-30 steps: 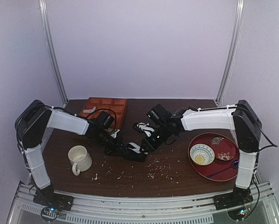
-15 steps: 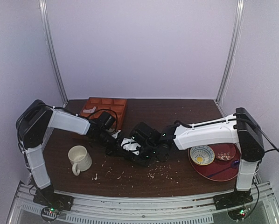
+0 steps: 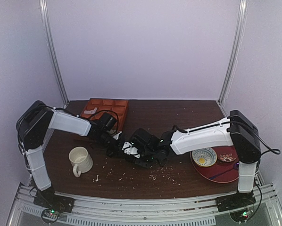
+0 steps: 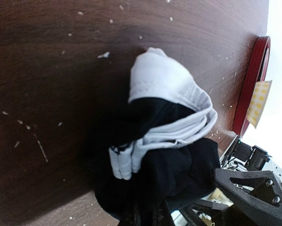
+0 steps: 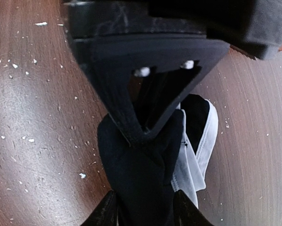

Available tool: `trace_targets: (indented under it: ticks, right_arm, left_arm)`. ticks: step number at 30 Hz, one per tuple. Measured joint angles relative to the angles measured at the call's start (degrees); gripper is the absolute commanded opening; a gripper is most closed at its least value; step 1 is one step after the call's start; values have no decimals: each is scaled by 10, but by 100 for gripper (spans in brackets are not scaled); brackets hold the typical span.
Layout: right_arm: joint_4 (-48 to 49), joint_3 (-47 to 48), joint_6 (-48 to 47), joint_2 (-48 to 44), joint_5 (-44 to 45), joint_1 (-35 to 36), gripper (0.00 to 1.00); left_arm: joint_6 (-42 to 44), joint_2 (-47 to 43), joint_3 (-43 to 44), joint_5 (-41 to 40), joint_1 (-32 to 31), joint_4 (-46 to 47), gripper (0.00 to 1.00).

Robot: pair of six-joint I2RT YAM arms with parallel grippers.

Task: Roll the underwear
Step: Roll the underwear at the center of the board.

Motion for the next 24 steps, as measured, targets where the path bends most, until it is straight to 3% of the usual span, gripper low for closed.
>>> trace_targets:
  ticks: [8, 12, 16, 24]
  right_arm:
    - [12, -5, -1, 3, -1, 0, 35]
    - [22, -6, 0, 7, -1, 0, 29]
    - [38, -16, 8, 8, -5, 0, 34]
    - [89, -59, 13, -1, -25, -6, 36]
  left_arm:
    - [0, 0, 0, 0, 0, 0, 0]
    - [0, 0, -2, -3, 3, -2, 0]
    - [1, 0, -3, -4, 3, -2, 0]
    - [-2, 0, -7, 2, 3, 6, 0]
